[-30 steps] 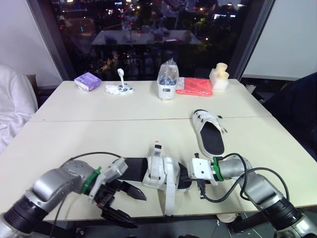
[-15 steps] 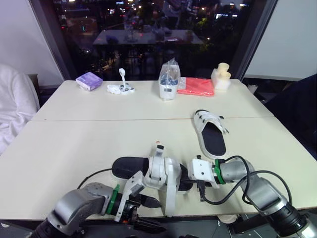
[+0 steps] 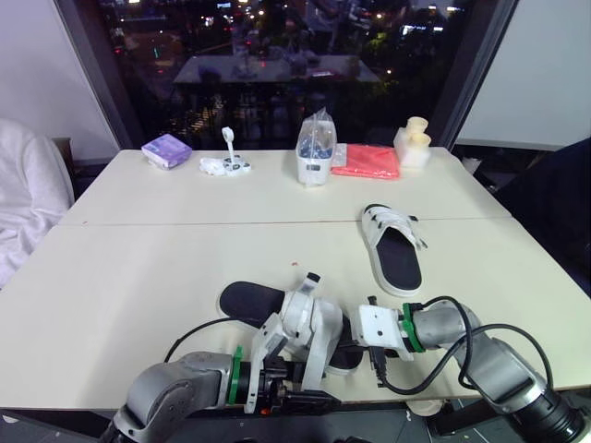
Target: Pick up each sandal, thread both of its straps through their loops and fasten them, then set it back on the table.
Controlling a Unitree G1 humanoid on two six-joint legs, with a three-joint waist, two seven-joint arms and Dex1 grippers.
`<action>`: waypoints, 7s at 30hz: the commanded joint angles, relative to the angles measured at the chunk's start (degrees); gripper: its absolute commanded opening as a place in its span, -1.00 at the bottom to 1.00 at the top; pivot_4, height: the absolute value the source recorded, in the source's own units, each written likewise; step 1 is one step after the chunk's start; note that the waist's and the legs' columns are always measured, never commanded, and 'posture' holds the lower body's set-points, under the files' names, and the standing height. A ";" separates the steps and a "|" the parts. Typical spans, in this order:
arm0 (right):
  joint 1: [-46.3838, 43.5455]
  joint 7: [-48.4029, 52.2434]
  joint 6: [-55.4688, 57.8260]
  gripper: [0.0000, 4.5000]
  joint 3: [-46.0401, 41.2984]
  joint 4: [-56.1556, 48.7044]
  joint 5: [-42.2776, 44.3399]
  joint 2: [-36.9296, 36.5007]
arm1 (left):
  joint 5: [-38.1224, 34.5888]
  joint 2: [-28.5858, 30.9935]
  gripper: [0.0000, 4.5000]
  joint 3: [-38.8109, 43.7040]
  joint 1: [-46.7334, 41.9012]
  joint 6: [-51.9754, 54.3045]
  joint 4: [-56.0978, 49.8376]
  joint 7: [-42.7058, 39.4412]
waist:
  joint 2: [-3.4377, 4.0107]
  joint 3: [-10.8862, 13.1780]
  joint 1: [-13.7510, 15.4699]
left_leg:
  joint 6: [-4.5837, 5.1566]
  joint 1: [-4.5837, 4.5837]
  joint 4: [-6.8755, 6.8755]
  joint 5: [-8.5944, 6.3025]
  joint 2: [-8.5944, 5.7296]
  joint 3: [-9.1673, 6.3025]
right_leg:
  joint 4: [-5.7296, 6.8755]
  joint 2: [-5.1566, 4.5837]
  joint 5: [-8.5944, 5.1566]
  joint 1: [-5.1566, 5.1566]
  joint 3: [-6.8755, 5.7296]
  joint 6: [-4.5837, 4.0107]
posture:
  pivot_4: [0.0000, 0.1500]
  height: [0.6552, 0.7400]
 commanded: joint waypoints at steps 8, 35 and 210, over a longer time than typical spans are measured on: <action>-1.57 -2.86 -0.72 -1.00 1.14 4.20 -1.44 3.39 | -1.65 5.66 -0.98 0.91 -1.96 0.36 -2.59 -6.01 | -0.01 0.01 -0.21 | 0.00 0.00 -0.01 0.00 0.03 0.00 | -0.02 0.02 -0.04 -0.04 0.00 -0.08 | 1.00 1.00; -6.72 -5.51 -7.44 -1.00 2.31 14.37 -4.61 6.17 | 2.65 -3.07 -0.98 6.25 -24.18 -6.89 17.21 -8.22 | -0.03 0.03 -0.16 | -0.03 -0.02 0.01 0.04 -0.10 0.01 | -0.06 0.07 0.05 0.01 0.00 -0.14 | 1.00 1.00; -10.28 -6.84 -13.76 -1.00 3.48 20.30 -9.38 6.33 | 11.53 -9.39 0.97 6.48 -23.50 -23.22 29.81 -20.24 | 0.18 -0.14 -0.14 | -0.01 -0.23 -0.10 0.01 0.07 -0.04 | -0.32 -0.01 0.05 -0.17 -0.17 -0.15 | 1.00 1.00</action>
